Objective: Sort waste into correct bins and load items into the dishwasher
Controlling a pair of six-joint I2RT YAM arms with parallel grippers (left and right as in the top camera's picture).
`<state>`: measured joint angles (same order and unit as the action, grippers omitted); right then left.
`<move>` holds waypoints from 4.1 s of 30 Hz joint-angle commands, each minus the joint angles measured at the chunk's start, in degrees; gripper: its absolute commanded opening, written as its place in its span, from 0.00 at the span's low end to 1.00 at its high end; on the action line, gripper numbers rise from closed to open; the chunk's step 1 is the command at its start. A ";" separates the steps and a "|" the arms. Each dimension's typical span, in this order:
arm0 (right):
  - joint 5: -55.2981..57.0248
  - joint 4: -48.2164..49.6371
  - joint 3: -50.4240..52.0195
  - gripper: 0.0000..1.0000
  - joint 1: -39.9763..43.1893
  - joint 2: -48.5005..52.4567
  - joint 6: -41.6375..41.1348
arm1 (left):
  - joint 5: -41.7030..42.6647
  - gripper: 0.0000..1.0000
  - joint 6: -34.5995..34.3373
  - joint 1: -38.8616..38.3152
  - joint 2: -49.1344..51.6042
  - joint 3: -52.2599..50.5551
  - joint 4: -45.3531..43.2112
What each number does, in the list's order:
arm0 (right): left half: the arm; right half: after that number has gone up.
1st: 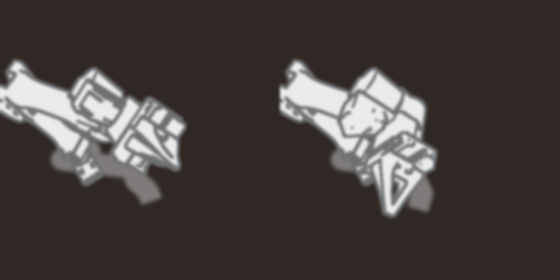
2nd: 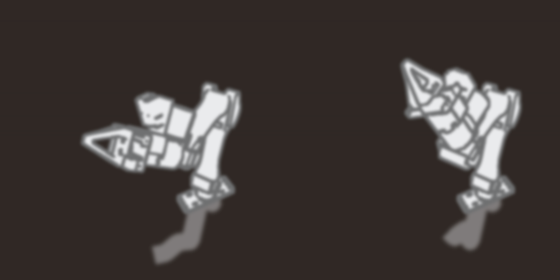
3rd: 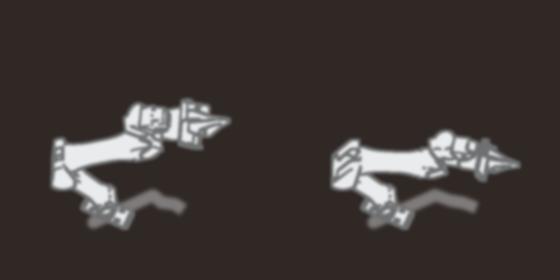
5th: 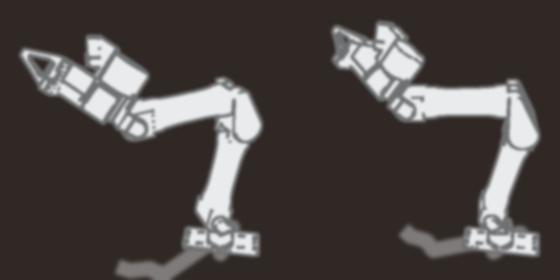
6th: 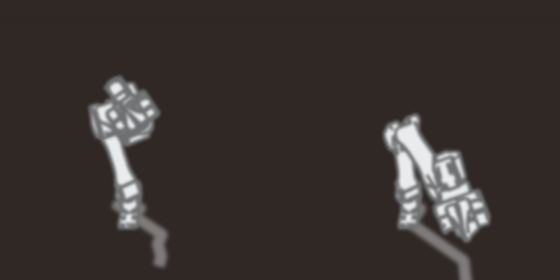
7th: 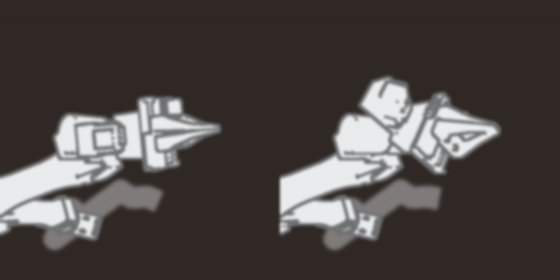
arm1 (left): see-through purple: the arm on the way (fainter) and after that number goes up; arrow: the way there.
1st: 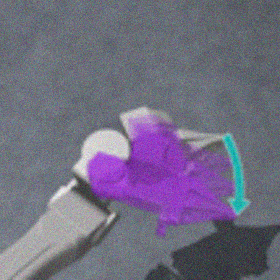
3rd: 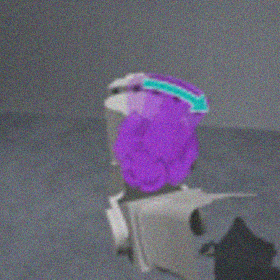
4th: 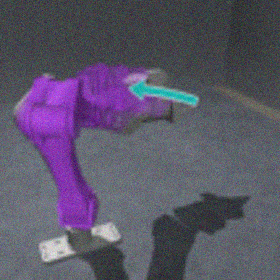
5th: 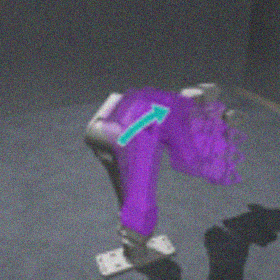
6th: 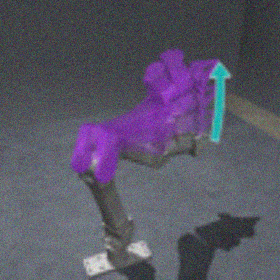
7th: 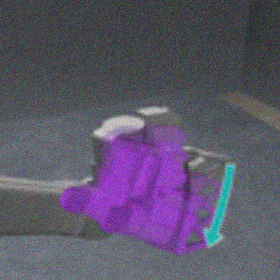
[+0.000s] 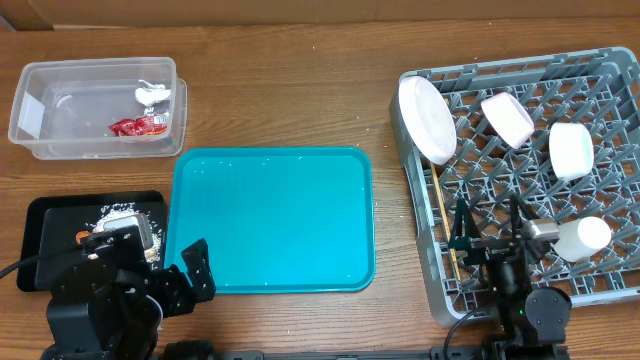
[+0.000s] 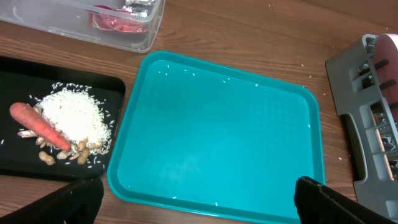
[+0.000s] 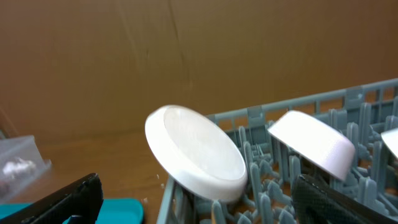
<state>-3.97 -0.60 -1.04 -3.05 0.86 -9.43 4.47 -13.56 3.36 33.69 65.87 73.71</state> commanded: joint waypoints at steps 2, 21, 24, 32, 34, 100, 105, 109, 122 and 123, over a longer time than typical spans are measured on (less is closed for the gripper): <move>-2.29 -3.93 0.61 1.00 0.24 -0.72 7.34 | -0.42 1.00 -0.81 -0.39 -0.17 -0.15 -0.02; -2.29 -3.61 0.59 1.00 0.24 -0.70 7.32 | -0.42 1.00 -0.81 -0.39 -0.17 -0.15 -0.02; -2.29 -3.63 0.59 1.00 0.24 -0.70 7.32 | -0.42 1.00 -0.81 -0.39 -0.17 -0.15 -0.02; -2.29 -3.63 0.59 1.00 0.24 -0.70 7.32 | -0.42 1.00 -0.81 -0.39 -0.17 -0.15 -0.02; -2.29 -3.61 0.59 1.00 0.24 -0.70 7.32 | -0.42 1.00 -0.81 -0.39 -0.17 -0.15 -0.02; -2.29 -3.63 0.59 1.00 0.24 -0.70 7.32 | -0.59 1.00 5.86 -2.21 -33.44 -65.59 -69.64; -2.29 -3.63 0.59 1.00 0.24 -0.70 7.32 | -0.59 1.00 5.86 -2.21 -33.44 -65.59 -69.61; -2.29 -3.63 0.59 1.00 0.24 -0.70 7.32 | -0.59 1.00 5.86 -2.21 -33.44 -65.59 -69.61; -2.29 -3.63 0.59 1.00 0.24 -0.70 7.32 | -0.59 1.00 5.86 -2.21 -33.44 -65.59 -69.61; -2.29 -3.63 0.59 1.00 0.24 -0.70 7.32 | -0.59 1.00 5.86 -2.21 -33.44 -65.59 -69.61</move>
<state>-5.98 -4.54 -1.04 -3.03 0.84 -2.55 4.47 -8.75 1.48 0.84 0.51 3.95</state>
